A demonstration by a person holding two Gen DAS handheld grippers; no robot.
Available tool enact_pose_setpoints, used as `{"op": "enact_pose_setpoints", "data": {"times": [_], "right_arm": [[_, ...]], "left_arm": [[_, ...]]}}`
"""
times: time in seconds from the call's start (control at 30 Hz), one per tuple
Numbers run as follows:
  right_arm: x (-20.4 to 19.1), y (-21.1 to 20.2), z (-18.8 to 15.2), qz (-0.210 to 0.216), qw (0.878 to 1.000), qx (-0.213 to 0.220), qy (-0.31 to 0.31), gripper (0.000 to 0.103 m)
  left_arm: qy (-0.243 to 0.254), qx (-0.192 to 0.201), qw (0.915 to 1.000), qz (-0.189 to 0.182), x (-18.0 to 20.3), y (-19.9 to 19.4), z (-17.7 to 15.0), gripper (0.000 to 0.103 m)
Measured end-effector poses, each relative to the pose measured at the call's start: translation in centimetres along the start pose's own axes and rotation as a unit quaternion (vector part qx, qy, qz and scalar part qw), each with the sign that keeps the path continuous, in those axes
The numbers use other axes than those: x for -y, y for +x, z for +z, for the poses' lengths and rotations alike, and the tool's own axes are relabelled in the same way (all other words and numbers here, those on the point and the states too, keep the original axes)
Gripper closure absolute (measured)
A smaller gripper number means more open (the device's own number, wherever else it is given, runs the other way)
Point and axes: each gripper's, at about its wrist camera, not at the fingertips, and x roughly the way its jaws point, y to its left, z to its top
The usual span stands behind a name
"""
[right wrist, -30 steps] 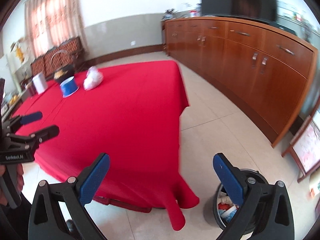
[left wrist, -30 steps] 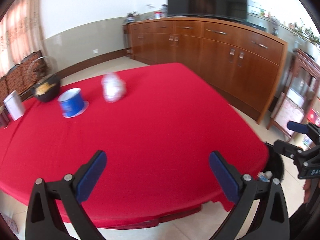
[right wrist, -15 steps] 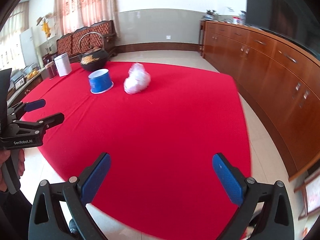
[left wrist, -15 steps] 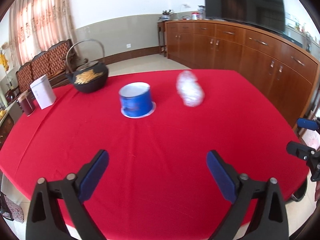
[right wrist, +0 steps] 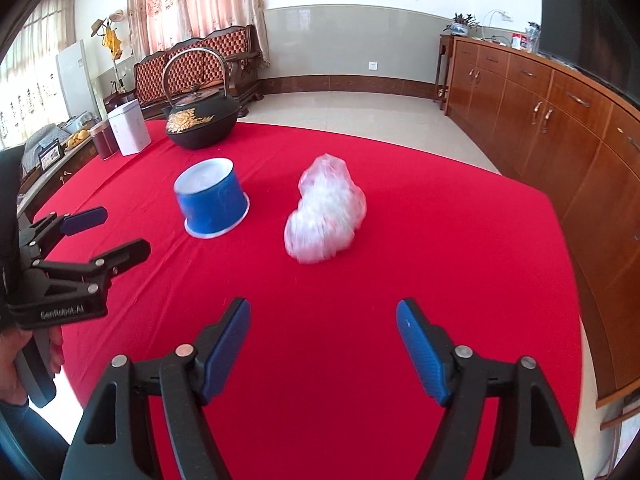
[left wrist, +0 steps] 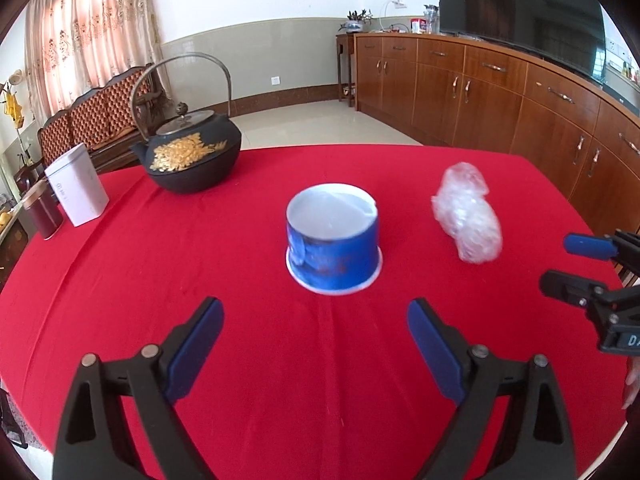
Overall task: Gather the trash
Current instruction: 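Grasp the blue paper cup with the left tool while the right grasps the clear plastic bag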
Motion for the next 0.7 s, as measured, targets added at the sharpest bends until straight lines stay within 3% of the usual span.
{"op": "enact_pose_setpoints", "data": {"times": [0.33, 0.5, 0.7], "right_arm": [[0.0, 7.4, 3.6, 0.02, 0.999, -0.037, -0.018, 0.037], [1.2, 9.0, 4.3, 0.018, 0.999, -0.041, -0.021, 0.044], [2.9, 9.6, 5.0, 0.017, 0.999, -0.042, -0.007, 0.045]], "left_arm": [[-0.013, -0.029, 0.9995, -0.008, -0.1, 4.5, 1.2, 0.012], [-0.014, -0.031, 0.9993, -0.014, 0.2, 5.2, 2.1, 0.012], [-0.007, -0.045, 0.9989, -0.011, 0.9, 6.2, 2.6, 0.012]]}}
